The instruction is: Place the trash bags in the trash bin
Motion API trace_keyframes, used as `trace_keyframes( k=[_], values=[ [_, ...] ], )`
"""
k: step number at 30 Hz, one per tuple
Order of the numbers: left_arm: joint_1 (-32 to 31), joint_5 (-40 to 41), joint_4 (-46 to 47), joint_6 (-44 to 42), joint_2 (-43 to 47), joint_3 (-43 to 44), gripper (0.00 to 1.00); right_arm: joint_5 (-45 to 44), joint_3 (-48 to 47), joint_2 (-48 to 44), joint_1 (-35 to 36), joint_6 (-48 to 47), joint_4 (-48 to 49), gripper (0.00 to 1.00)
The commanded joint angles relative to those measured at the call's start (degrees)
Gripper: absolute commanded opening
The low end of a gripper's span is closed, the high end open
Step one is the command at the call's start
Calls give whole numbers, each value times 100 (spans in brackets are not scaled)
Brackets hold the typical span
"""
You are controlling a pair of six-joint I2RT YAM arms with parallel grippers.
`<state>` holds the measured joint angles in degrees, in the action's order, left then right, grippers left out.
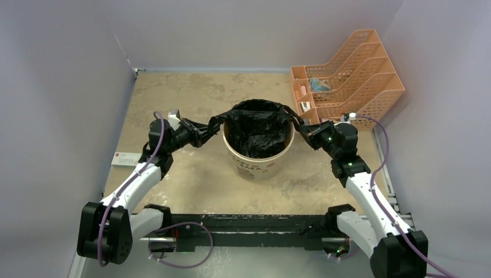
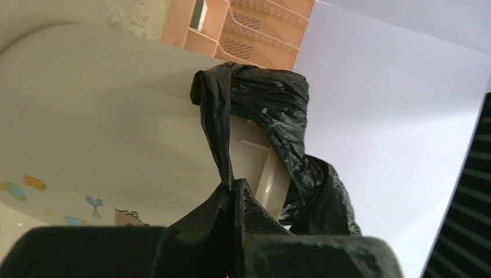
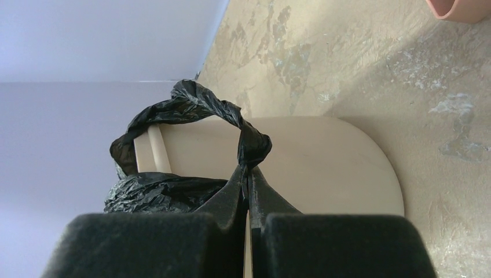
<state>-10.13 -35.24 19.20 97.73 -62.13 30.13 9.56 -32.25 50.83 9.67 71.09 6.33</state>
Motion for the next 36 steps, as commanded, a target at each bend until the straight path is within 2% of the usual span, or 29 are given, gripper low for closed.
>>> trace_keyframes(
  k=[1, 4, 8, 10, 14, 17, 21, 24, 26, 31, 34, 36],
  values=[
    [24, -119, -166, -1067, 51, 86, 0, -221, 48, 53, -23, -122, 167, 0],
    [29, -337, -183, -1701, -132, -34, 0, -336, 215, 100, -25, -63, 117, 0],
    [29, -517, 439, -2043, -335, -311, 0, -89, 369, 215, -27, -56, 272, 0],
    [29, -565, 210, -2432, -462, -257, 0, -30, 346, 264, -23, -142, 215, 0],
    [29, -830, 422, -2829, -700, -327, 0, -367, 109, 120, -18, -393, -159, 0],
    [29, -1034, 446, -3124, -931, -214, 0, -848, -192, -100, -20, -545, -516, 16],
    [29, -1314, 422, -3391, -1183, -7, 0, -1739, -742, -364, -21, -940, -1130, 31],
    [29, -1377, 404, -3469, -1233, 84, 0, -2254, -1171, -505, -24, -1291, -1537, 50],
    [29, -1420, 407, -3495, -1215, 124, 0, -2421, -1421, -596, -21, -1550, -1628, 58],
    [29, -1399, 111, -3721, -1056, 306, 0, -2469, -1877, -864, -24, -2148, -1666, 64],
    [29, -1347, -204, -3911, -985, 426, 1, -1993, -2070, -1051, -22, -2661, -1460, 67],
    [29, -1287, -434, -4021, -948, 504, 2, -1170, -2121, -1179, -20, -3102, -1091, 70]
  ],
)
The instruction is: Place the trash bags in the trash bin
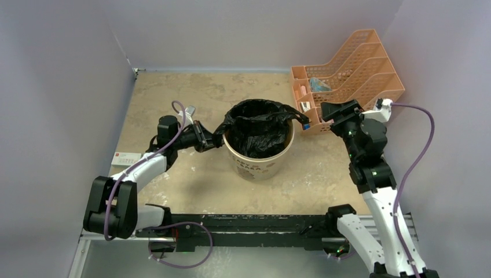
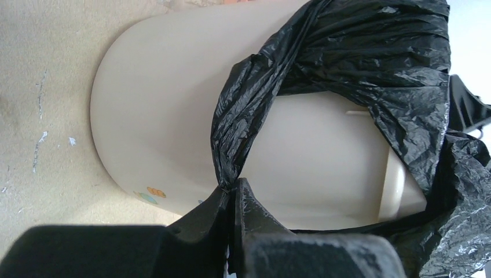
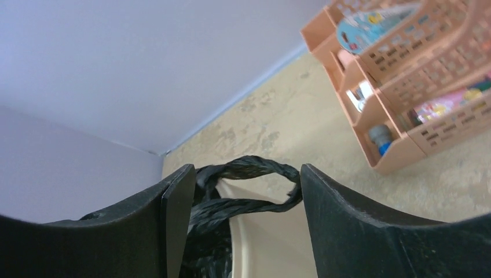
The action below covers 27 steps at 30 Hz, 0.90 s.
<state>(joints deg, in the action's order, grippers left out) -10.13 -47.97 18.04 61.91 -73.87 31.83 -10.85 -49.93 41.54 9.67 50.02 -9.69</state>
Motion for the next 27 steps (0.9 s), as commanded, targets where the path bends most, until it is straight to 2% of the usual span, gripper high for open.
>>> trace_keyframes(
  k=[1, 3, 6, 8, 10, 12, 16, 19, 23, 27],
  values=[
    [29, 30, -429, -476, 246, 366, 2, 1479, -347, -274, -22, -1160, 845, 70],
    [29, 90, -541, -534, 286, 409, 5, 2688, -517, -116, -19, -1385, 1408, 69],
    [29, 108, -654, -615, 302, 471, 7, 4970, -1016, 686, -14, -1881, 1529, 65],
    [29, 105, -725, -655, 323, 506, 8, 5835, -1260, 1126, 33, -2235, 1470, 64],
    [29, 112, -744, -677, 342, 520, 8, 5860, -1410, 1415, 197, -2495, 1391, 65],
    [29, 113, -805, -723, 346, 561, 8, 5503, -1602, 1733, 583, -2757, 1081, 65],
    [29, 130, -979, -818, 370, 654, 8, 4310, -2468, 2653, 1781, -3638, -39, 61],
    [29, 168, -1059, -831, 415, 683, 9, 3682, -3025, 3247, 2192, -3947, -528, 57],
    [29, 186, -1134, -872, 452, 684, 11, 3964, -3221, 3560, 2353, -4258, -470, 59],
    [29, 188, -1218, -912, 459, 733, 11, 4143, -3473, 3935, 2397, -4463, -844, 58]
  ],
)
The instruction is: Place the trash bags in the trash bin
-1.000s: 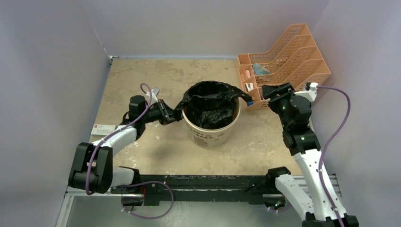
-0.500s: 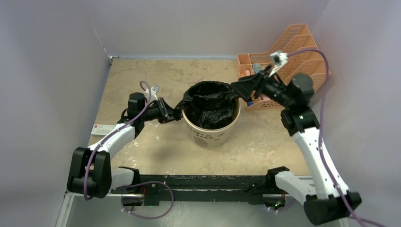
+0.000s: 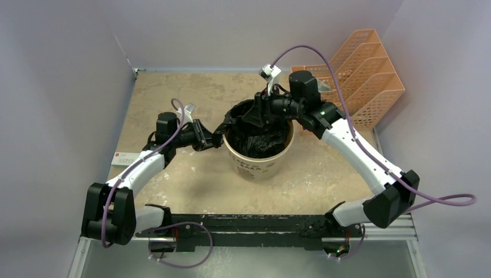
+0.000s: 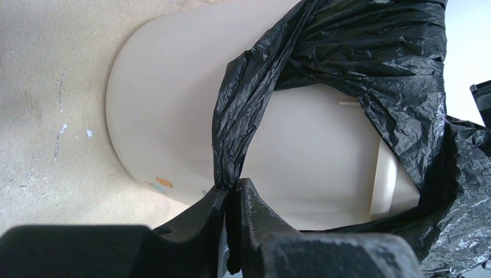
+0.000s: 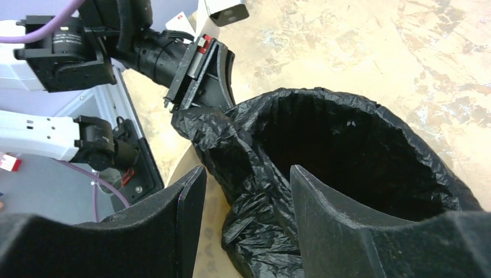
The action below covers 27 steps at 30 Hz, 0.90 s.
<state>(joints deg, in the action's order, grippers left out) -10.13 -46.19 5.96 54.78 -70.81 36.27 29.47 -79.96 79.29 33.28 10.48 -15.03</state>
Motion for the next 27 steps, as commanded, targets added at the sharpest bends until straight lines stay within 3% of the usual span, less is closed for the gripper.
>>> trace_keyframes(
  k=[1, 7, 9, 10, 12, 14, 21, 27],
  values=[
    [29, 14, -30, -212, 159, 296, 11, 178, -455, 216, 44, -560, -329, 58],
    [29, -37, -24, -225, 164, 317, 12, 280, -407, 443, 43, -633, -309, 57],
    [29, -49, -30, -228, 185, 319, 12, 372, -420, 441, 43, -644, -291, 51],
    [29, -48, -25, -227, 201, 319, 12, 460, -411, 418, 41, -638, -268, 43],
    [29, -31, -47, -234, 224, 327, 12, 678, -393, 353, 43, -611, -267, 16],
    [29, -15, -112, -249, 241, 351, 12, 937, -252, 209, 42, -614, -290, 1],
    [29, 143, -272, -270, 299, 461, 11, 1081, 638, -672, 60, -755, -623, 0],
    [29, 320, -427, -340, 309, 584, 9, 1568, 1758, -1553, 176, -304, -118, 0]
  ],
)
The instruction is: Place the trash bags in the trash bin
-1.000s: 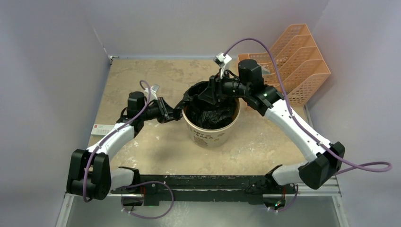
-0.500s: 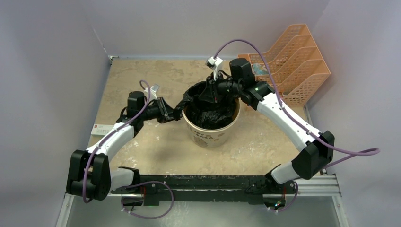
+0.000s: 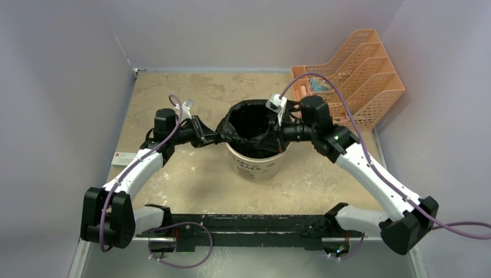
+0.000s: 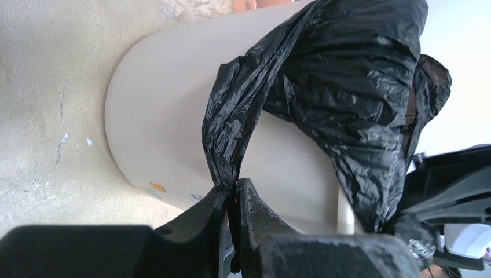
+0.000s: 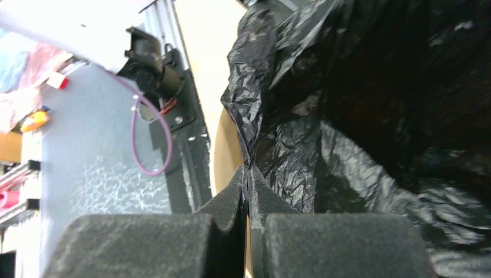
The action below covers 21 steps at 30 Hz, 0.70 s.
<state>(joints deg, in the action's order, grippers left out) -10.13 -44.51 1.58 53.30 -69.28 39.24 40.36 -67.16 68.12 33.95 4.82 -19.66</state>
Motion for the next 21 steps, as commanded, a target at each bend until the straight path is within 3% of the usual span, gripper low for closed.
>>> trace_keyframes(
  k=[1, 7, 17, 21],
  values=[
    [29, 153, 9, -201, 144, 293, 9, 519, 600, -514, 135, 354, 430, 0],
    [29, 104, -3, -210, 150, 378, 10, 989, 1028, -717, 284, 426, 495, 0],
    [28, 70, 19, -236, 332, 421, 11, 212, 1062, -990, 295, 438, 410, 0],
    [29, -4, 40, -203, 368, 498, 11, 406, 963, -1015, 301, 1098, 1169, 0]
  ],
)
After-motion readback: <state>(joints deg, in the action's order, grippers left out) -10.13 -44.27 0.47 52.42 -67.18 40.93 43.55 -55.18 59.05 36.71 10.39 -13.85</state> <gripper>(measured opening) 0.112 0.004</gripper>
